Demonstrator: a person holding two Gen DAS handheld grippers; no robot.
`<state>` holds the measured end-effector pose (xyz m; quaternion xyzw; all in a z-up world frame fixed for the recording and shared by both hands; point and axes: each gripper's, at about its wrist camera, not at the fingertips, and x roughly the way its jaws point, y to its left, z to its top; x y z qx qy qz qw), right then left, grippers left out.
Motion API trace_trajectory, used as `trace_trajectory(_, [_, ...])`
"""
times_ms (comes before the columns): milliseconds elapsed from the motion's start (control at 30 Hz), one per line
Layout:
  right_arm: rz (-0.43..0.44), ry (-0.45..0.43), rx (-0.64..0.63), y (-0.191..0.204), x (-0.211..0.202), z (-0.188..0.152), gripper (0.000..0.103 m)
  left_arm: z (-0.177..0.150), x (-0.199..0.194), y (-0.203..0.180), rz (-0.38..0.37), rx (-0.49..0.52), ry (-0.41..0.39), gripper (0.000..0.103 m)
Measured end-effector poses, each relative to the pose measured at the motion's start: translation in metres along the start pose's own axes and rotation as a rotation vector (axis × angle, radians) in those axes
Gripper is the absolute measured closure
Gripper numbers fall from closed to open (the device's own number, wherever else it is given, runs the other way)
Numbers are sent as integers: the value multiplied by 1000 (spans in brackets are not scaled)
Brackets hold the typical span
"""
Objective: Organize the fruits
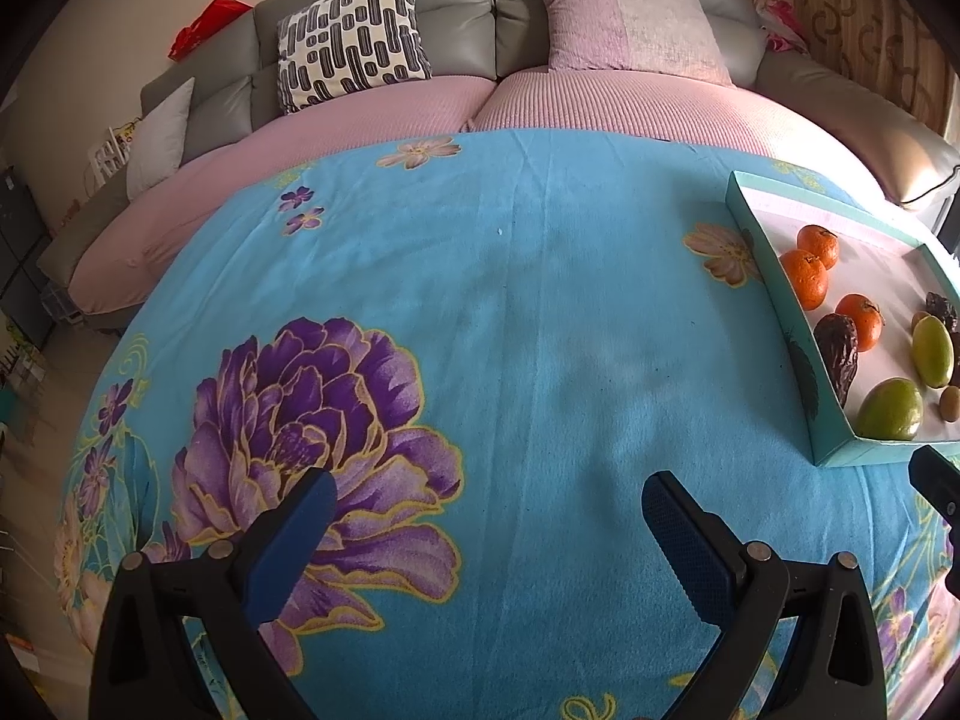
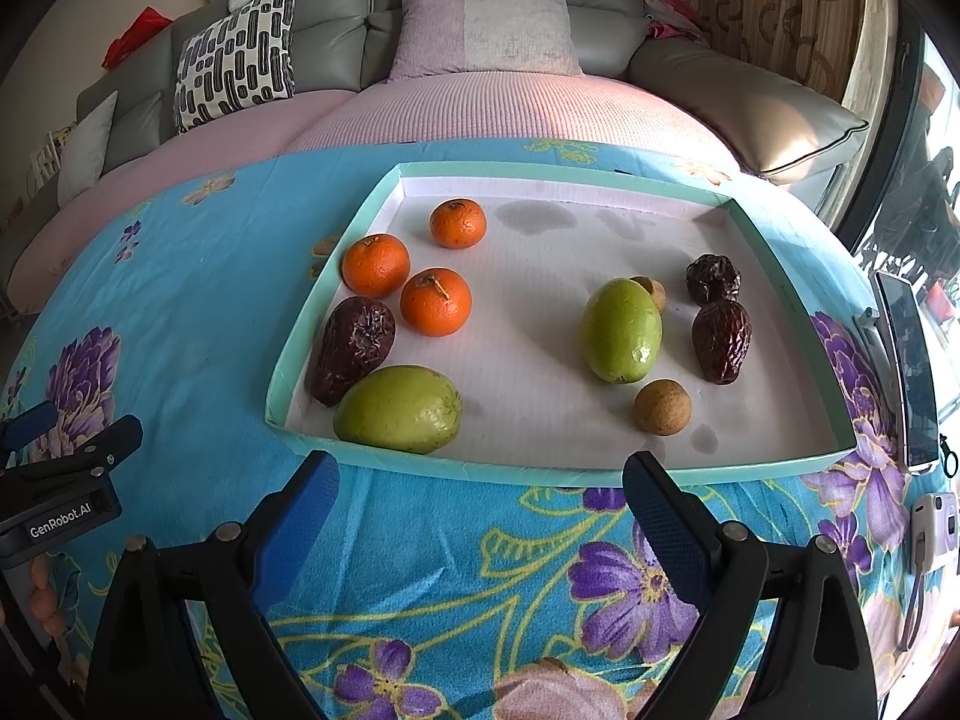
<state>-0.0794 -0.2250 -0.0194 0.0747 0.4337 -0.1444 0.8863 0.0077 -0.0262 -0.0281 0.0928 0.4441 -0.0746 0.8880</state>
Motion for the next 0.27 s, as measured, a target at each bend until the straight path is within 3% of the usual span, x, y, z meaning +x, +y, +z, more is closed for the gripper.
trace_trajectory(267, [0,0,0,0,0,0,7,-1,-2,-1,-5,-1,0,0])
